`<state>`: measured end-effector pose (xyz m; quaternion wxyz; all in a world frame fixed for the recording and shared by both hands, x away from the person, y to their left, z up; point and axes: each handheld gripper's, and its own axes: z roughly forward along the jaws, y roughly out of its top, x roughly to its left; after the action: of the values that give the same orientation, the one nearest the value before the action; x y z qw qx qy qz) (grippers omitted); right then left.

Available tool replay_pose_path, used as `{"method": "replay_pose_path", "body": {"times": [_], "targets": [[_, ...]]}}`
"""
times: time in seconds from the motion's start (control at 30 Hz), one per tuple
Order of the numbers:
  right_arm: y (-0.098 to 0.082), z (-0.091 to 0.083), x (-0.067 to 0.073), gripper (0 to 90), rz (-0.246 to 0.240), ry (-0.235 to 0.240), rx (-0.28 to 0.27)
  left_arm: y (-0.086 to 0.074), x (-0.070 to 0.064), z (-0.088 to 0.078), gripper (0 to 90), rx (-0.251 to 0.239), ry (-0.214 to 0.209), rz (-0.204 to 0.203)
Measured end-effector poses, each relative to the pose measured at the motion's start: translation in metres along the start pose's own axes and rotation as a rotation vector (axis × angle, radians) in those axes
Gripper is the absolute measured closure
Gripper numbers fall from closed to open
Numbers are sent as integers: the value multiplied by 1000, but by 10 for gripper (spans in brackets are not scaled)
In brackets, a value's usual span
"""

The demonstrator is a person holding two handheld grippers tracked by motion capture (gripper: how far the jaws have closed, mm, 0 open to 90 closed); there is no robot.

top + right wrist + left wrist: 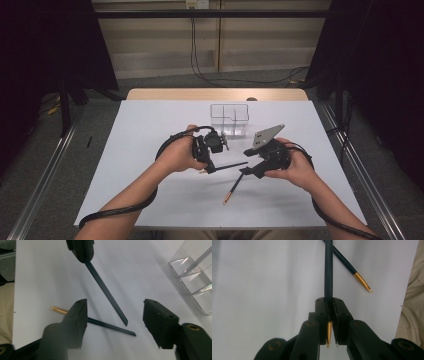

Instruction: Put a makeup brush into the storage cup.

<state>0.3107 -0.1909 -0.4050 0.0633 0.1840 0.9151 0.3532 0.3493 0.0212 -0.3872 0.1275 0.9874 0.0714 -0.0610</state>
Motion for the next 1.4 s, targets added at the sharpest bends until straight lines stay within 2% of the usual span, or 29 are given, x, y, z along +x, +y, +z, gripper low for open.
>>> {"method": "replay_pose_path", "body": {"times": [0.13, 0.23, 0.27, 0.3, 0.37, 0.5, 0.6, 0.73, 0.8, 0.87, 0.97, 1.1, 1.2, 1.37, 1.4], "targets": [[5, -2, 0, 416, -5, -2, 12, 2, 0, 0, 839, 8, 8, 17], [9, -4, 0, 457, -10, 5, 32, 3, -2, 0, 839, -1, 4, 8], [11, -4, 0, 472, -14, 12, 46, 5, -2, 0, 839, 6, 6, 27], [12, -4, 0, 474, -20, 13, 54, 6, -3, 0, 839, -1, 6, 18], [15, -3, 2, 491, -43, 11, 72, 7, -3, -1, 839, 9, 5, 34], [18, -1, 3, 499, -66, 11, 94, 9, -4, -1, 839, 10, 6, 31], [21, 4, 6, 559, -100, 29, 120, 10, -5, -1, 839, 5, -2, 34], [20, 7, 8, 615, -102, 53, 132, 9, -5, -1, 840, 1, -7, 31], [19, 9, 8, 638, -112, 44, 145, 9, -5, -1, 839, 1, -10, 31], [18, 10, 8, 668, -108, 47, 145, 8, -5, -1, 839, 6, -19, 31], [17, 12, 7, 696, -98, 53, 153, 9, -4, -2, 840, -13, -38, 17], [17, 14, 7, 753, -110, 57, 162, 9, -4, -4, 840, -23, -64, 19], [16, 16, 8, 755, -118, 79, 163, 9, -2, -7, 840, -49, -89, 10], [16, 18, 8, 736, -108, 86, 142, 8, 1, -11, 840, -76, -117, -13], [16, 19, 8, 737, -106, 89, 141, 8, 2, -12, 840, -78, -120, -4]]}}
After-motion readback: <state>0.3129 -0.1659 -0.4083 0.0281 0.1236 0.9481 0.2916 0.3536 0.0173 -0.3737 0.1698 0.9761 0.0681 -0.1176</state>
